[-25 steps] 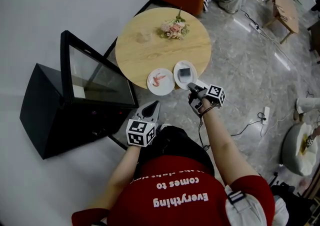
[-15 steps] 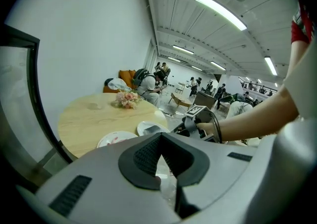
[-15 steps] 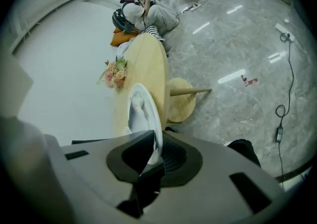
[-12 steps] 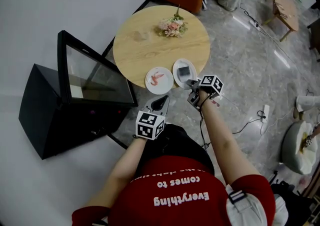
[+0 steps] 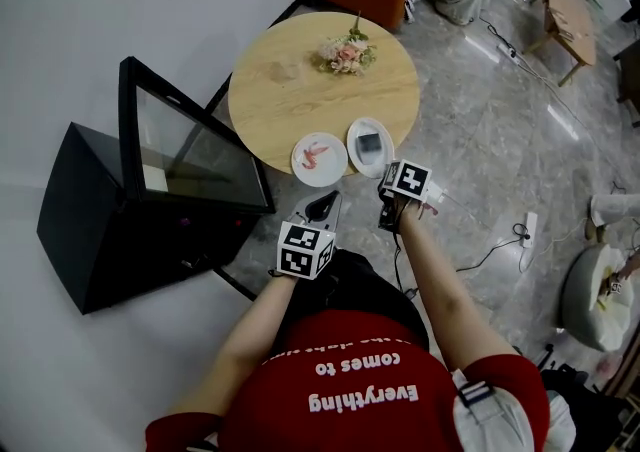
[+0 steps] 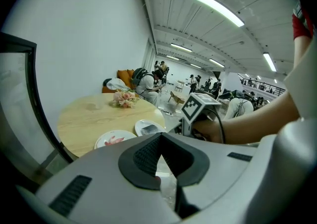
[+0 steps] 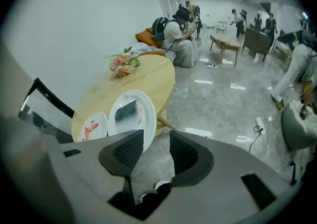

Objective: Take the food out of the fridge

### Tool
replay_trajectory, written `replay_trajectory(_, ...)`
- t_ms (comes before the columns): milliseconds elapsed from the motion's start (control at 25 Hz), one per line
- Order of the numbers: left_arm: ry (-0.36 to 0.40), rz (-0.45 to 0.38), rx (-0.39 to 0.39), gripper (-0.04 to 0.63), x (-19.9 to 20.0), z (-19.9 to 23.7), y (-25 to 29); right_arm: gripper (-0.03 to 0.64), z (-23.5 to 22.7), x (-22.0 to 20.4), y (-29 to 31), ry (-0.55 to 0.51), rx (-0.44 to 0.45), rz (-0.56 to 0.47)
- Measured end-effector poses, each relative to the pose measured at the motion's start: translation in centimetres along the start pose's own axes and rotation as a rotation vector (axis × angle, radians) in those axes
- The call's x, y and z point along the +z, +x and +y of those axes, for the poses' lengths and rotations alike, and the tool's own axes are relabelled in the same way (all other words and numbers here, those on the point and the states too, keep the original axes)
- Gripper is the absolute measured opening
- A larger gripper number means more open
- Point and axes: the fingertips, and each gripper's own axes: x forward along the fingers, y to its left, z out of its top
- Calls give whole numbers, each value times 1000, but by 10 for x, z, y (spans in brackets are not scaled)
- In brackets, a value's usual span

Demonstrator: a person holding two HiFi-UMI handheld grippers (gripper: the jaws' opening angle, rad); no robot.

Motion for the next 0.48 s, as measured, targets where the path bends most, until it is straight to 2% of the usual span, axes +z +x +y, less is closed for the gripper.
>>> replay_trajectory(40, -4, -2, 8, 6, 1, 0, 0, 166, -2, 3, -12, -17, -15, -55)
replay_trajectory(80, -9, -6, 12, 6, 2, 0, 1, 82, 3, 5, -26, -18, 18, -109)
replay_trajectory(120, -11, -11, 11, 6, 5, -2, 1, 15, 14, 5, -40, -8, 97, -151)
replay_trajectory(200, -5, -22, -4, 6, 11, -8, 2, 11, 47, -2, -69, 29, 312, -195)
replay_trajectory(280, -1, -31, -26, 6, 16, -14, 4, 11, 72, -11, -95, 46, 455, -216)
replay_trajectory(360, -25, -40, -66, 6, 19, -21, 3, 11, 88, -21, -116, 6, 509, -234)
replay_trajectory(480, -83, -65, -133, 6, 24, -31, -4, 11, 108, -32, -140, -131, 535, -242)
